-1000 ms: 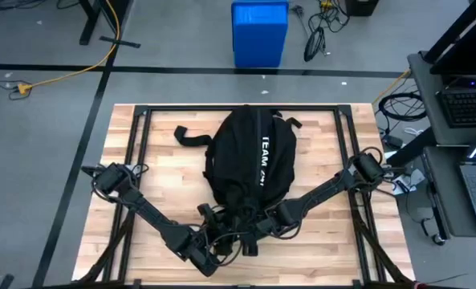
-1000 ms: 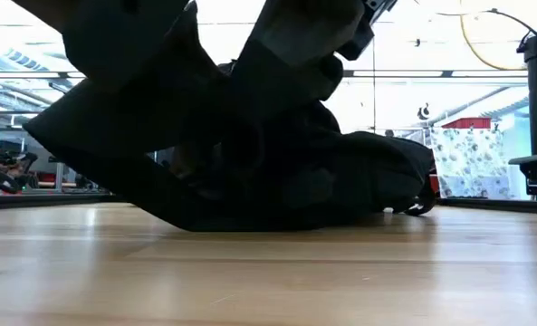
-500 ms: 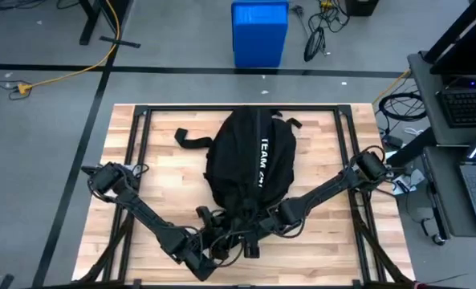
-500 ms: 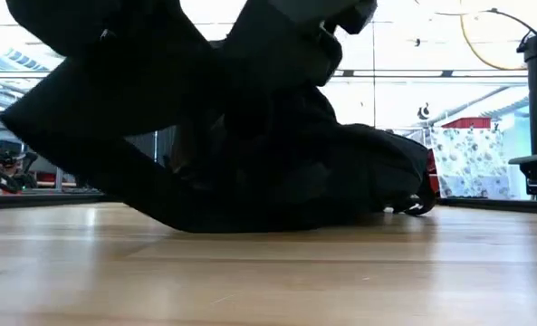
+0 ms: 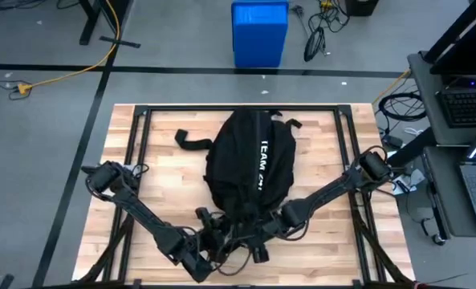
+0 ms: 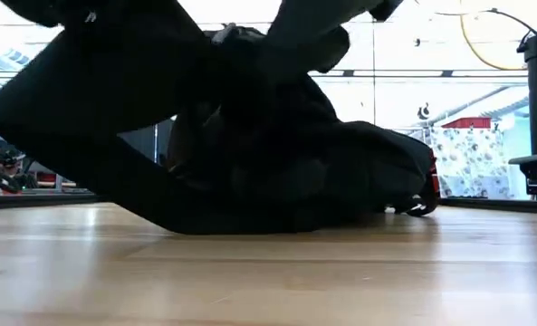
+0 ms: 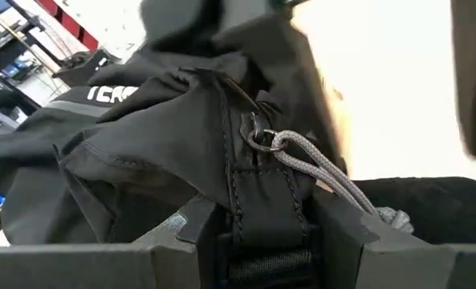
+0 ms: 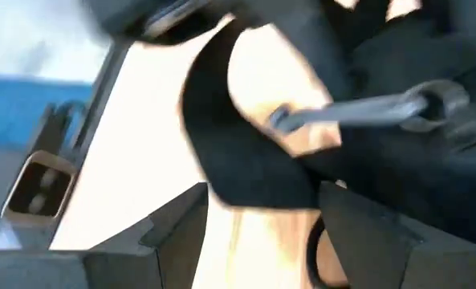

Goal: Unpack backpack
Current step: Open the black backpack

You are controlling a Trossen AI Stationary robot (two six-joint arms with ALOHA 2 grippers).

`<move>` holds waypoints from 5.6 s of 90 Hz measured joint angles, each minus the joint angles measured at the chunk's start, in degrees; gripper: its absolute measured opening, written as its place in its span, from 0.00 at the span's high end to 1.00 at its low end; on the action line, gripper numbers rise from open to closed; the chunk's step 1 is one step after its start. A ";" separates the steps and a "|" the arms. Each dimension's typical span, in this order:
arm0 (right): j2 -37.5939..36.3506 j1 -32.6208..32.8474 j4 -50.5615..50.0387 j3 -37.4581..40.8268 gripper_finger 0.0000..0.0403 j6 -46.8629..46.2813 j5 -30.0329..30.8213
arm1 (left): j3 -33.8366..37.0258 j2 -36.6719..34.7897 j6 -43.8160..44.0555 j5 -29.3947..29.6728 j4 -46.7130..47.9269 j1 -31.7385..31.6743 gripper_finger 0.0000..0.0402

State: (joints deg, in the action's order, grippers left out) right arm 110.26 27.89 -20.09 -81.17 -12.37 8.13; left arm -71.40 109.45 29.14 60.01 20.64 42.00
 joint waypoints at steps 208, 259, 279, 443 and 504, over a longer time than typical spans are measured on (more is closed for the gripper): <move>16.13 10.60 33.63 0.09 0.69 94.21 58.06 | 0.00 -0.86 3.11 0.20 -0.17 -1.20 0.68; 16.13 8.36 33.52 0.09 0.81 88.36 51.47 | -0.02 -0.88 3.14 -0.07 -0.61 -1.42 0.68; 16.13 7.94 33.46 0.09 0.82 89.53 51.40 | 0.00 -0.88 3.11 0.10 -0.49 -1.46 0.68; 16.13 9.23 33.63 0.11 0.99 87.97 54.99 | -0.01 -0.90 3.14 -1.38 0.02 -1.38 0.68; 8.03 14.16 31.66 0.07 1.00 80.16 61.96 | 0.00 -0.88 3.53 -1.69 2.81 2.39 0.68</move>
State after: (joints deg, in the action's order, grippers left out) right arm 118.28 42.05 11.57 -81.10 67.79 70.09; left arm -71.40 108.57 32.67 58.32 23.45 44.39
